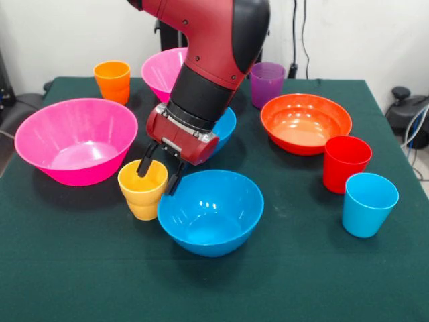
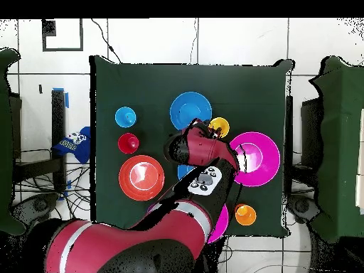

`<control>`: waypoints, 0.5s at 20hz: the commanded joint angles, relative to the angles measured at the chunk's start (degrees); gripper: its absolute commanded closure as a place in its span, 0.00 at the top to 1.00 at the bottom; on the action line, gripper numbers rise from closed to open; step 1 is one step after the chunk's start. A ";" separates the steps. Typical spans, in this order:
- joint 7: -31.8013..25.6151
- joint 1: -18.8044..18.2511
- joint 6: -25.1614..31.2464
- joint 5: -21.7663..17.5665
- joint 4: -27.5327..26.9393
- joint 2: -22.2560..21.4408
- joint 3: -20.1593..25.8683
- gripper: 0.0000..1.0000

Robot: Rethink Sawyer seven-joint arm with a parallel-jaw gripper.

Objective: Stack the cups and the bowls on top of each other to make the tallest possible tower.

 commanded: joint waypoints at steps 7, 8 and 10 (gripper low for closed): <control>3.27 -1.52 -0.11 -2.54 -1.28 3.56 8.70 0.00; 3.35 -1.28 0.50 -2.28 -1.31 3.46 8.55 0.00; 3.63 -0.65 2.32 -1.70 -0.77 2.42 8.10 0.00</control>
